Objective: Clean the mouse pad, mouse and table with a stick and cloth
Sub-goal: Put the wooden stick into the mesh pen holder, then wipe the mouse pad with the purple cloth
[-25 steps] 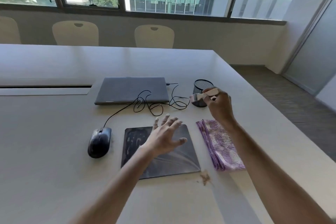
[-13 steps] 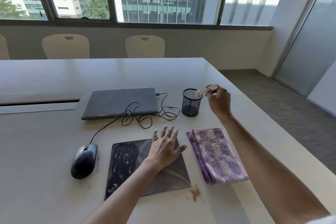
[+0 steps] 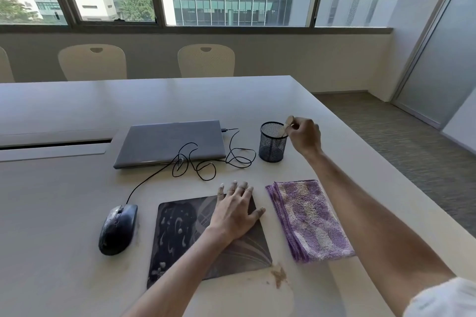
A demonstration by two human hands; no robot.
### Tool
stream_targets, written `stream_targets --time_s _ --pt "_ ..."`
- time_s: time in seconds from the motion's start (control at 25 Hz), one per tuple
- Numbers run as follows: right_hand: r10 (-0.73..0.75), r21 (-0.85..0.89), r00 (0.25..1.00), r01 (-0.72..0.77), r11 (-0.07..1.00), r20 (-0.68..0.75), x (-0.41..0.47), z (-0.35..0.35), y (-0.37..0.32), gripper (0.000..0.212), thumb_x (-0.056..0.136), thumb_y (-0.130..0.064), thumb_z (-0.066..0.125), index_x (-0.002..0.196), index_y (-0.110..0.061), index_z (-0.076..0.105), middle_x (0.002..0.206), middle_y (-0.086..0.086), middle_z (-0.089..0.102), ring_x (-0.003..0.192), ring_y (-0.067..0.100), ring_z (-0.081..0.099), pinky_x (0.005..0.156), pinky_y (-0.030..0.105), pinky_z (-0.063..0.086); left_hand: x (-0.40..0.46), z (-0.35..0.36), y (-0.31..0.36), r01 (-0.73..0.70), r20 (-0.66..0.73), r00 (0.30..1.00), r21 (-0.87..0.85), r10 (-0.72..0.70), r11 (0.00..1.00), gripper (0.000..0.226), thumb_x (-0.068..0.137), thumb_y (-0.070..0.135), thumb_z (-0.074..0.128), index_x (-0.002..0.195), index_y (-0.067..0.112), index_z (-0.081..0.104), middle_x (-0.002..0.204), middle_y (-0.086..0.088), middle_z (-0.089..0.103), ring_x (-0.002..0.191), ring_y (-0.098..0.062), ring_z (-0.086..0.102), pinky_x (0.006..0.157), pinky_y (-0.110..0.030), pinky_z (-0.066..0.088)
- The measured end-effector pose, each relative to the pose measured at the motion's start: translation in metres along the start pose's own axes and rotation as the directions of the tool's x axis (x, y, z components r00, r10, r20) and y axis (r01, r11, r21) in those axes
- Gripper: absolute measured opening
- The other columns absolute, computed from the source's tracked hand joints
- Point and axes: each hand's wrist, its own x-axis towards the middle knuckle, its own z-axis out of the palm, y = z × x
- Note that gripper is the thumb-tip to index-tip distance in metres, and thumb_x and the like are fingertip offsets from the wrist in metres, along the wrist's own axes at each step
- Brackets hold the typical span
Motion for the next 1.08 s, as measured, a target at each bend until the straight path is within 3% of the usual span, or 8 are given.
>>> stream_targets --time_s 0.12,0.2,0.36,0.52,0.68,0.88,0.96,1.08 --pt "0.034 0.002 0.999 -0.034 0.999 -0.006 0.002 0.003 0.002 0.022 0.084 -0.024 0.067 0.103 -0.016 0.075 0.091 0.004 0.076 0.093 0.026 0.068 0.074 0.023 0.040 0.000 0.000 0.000 -0.002 -0.005 1.000 -0.007 0.002 1.000 0.076 0.088 0.068 0.034 0.148 0.021 0.029 0.157 0.000 0.025 0.148 -0.021 0.010 0.119 -0.047 -0.003" --pt "0.053 0.014 0.998 -0.052 0.999 -0.045 -0.001 0.002 0.001 0.031 0.082 -0.022 0.067 0.111 -0.014 0.072 0.093 0.006 0.076 0.096 0.026 0.067 0.078 0.024 0.040 0.000 0.001 0.000 0.000 -0.007 1.000 -0.013 0.000 1.000 0.076 0.088 0.068 0.035 0.147 0.021 0.030 0.157 0.001 0.026 0.148 -0.021 0.010 0.119 -0.047 -0.003" --pt "0.041 0.055 0.997 -0.038 0.998 -0.061 -0.026 -0.005 -0.007 0.026 0.082 -0.023 0.068 0.106 -0.016 0.073 0.081 0.001 0.073 0.088 0.024 0.069 0.076 0.025 0.043 0.000 0.002 0.000 0.002 -0.016 1.000 -0.010 -0.002 1.000 0.076 0.087 0.068 0.036 0.147 0.021 0.032 0.157 0.001 0.027 0.147 -0.020 0.011 0.119 -0.047 -0.003" --pt "0.041 0.019 0.995 -0.043 0.999 0.096 -0.069 -0.009 -0.002 0.018 0.082 -0.030 0.072 0.096 -0.018 0.075 0.077 -0.002 0.070 0.078 0.024 0.071 0.078 0.033 0.055 0.001 0.001 0.000 0.000 -0.018 1.000 -0.011 0.000 1.000 0.076 0.087 0.067 0.037 0.147 0.020 0.033 0.156 0.001 0.028 0.147 -0.021 0.013 0.119 -0.048 -0.001" --pt "0.081 -0.176 0.980 -0.049 0.983 0.183 -0.104 -0.022 0.016 0.021 0.084 -0.034 0.070 0.098 -0.019 0.075 0.092 0.003 0.076 0.086 0.021 0.070 0.077 0.025 0.049 0.000 0.000 0.001 -0.002 -0.021 1.000 -0.017 0.002 1.000 0.076 0.087 0.066 0.039 0.146 0.019 0.034 0.155 0.001 0.030 0.147 -0.021 0.015 0.119 -0.048 0.000" --pt "0.109 -0.435 0.993 -0.075 0.897 0.054 -0.132 -0.047 0.042 0.026 0.086 -0.031 0.063 0.108 -0.018 0.070 0.100 0.008 0.075 0.094 0.028 0.070 0.081 0.034 0.052 0.000 -0.002 0.001 0.003 -0.002 1.000 -0.019 -0.003 1.000 0.076 0.088 0.067 0.038 0.147 0.021 0.033 0.156 0.001 0.028 0.147 -0.020 0.014 0.118 -0.049 -0.003" --pt "0.117 -0.580 0.993 -0.082 0.810 0.023 -0.142 -0.051 0.055 0.029 0.088 -0.035 0.060 0.110 -0.016 0.067 0.102 0.008 0.074 0.096 0.027 0.069 0.086 0.037 0.047 0.000 -0.003 0.002 0.004 0.013 1.000 -0.011 -0.004 1.000 0.076 0.089 0.068 0.036 0.148 0.021 0.031 0.157 0.001 0.027 0.147 -0.020 0.013 0.118 -0.049 -0.007" --pt "0.196 -0.651 0.980 -0.130 0.748 0.030 -0.156 -0.051 0.067 0.036 0.088 -0.045 0.059 0.106 -0.015 0.067 0.101 0.007 0.073 0.096 0.025 0.067 0.086 0.037 0.046 -0.001 -0.007 0.003 0.005 0.027 1.000 -0.014 -0.004 1.000 0.076 0.090 0.068 0.034 0.149 0.020 0.029 0.157 0.000 0.027 0.147 -0.021 0.012 0.117 -0.049 -0.009"
